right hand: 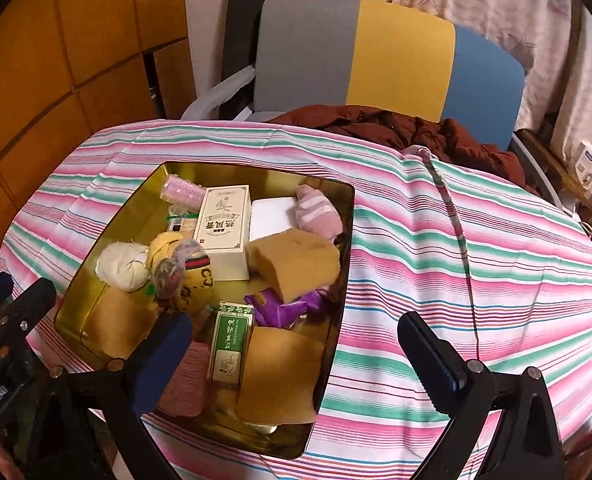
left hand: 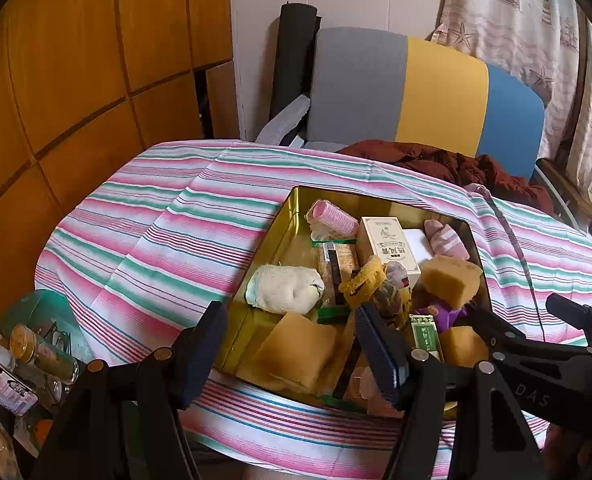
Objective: Organize objects
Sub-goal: 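Open both tools over the tray and hold them above the filled tray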
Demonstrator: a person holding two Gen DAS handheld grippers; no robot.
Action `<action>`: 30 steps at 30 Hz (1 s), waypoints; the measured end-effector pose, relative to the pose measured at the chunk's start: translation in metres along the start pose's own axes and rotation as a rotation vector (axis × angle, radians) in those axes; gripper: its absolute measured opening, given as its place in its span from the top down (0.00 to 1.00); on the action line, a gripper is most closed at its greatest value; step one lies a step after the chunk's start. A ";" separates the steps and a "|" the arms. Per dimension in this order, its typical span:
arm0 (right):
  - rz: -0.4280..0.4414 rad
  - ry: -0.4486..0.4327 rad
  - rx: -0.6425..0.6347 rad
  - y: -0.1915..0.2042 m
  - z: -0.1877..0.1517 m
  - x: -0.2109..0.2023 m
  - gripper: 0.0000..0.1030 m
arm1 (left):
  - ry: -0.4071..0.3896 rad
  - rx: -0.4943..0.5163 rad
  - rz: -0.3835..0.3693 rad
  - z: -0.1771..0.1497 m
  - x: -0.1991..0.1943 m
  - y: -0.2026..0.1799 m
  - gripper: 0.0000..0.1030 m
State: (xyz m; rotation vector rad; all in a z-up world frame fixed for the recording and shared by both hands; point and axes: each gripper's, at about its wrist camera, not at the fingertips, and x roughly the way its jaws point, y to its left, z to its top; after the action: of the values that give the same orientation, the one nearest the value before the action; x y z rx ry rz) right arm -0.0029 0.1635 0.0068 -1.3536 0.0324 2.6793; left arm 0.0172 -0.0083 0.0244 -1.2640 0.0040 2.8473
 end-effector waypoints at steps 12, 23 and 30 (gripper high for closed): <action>-0.070 0.009 0.007 -0.001 0.003 0.001 0.00 | 0.009 0.029 0.039 0.001 0.000 -0.005 0.35; -0.051 0.001 0.007 0.002 0.002 -0.004 0.00 | 0.048 0.045 0.109 -0.005 0.009 -0.007 0.36; -0.044 0.004 0.006 0.003 0.002 -0.004 0.00 | 0.021 0.047 0.085 -0.004 0.005 -0.009 0.37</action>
State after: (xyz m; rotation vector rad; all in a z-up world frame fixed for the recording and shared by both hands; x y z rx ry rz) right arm -0.0032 0.1601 0.0110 -1.3417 0.0111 2.6379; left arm 0.0173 0.0010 0.0184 -1.3159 0.1271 2.8861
